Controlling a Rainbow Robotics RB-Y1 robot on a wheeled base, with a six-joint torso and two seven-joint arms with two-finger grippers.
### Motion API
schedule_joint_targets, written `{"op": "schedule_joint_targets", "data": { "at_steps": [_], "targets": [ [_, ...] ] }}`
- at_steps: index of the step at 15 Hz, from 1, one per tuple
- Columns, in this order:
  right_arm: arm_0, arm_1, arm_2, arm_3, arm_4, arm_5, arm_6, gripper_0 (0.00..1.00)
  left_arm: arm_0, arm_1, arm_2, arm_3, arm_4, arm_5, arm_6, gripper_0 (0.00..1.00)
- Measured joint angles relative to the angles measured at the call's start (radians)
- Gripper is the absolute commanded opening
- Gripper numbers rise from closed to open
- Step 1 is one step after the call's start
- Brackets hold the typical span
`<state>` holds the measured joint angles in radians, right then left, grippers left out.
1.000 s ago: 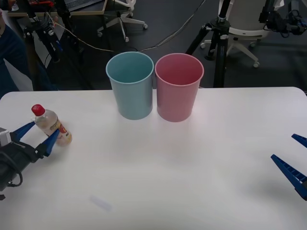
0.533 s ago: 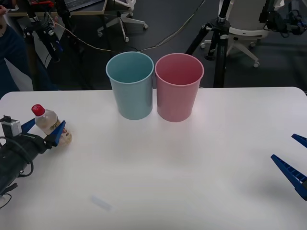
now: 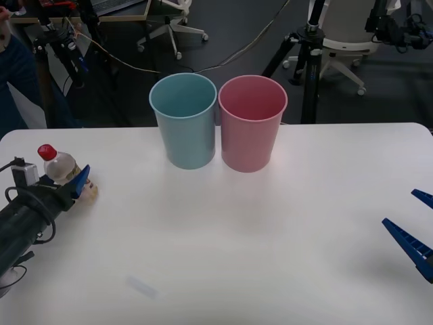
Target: Grasp the object on the table and drop it into the matching bin: aluminum can to the light blue bin, PET bottle to the pink bin.
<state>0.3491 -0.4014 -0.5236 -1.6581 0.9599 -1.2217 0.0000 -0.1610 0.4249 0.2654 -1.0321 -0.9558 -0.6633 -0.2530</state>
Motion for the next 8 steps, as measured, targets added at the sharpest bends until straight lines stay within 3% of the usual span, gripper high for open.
{"op": "schedule_joint_targets", "data": {
  "at_steps": [8],
  "targets": [
    [0.000,0.000,0.000,0.000,0.000,0.000,0.000,1.00,0.003,0.001,0.008,-0.004,0.004,-0.036,0.001,0.00]
  ]
}}
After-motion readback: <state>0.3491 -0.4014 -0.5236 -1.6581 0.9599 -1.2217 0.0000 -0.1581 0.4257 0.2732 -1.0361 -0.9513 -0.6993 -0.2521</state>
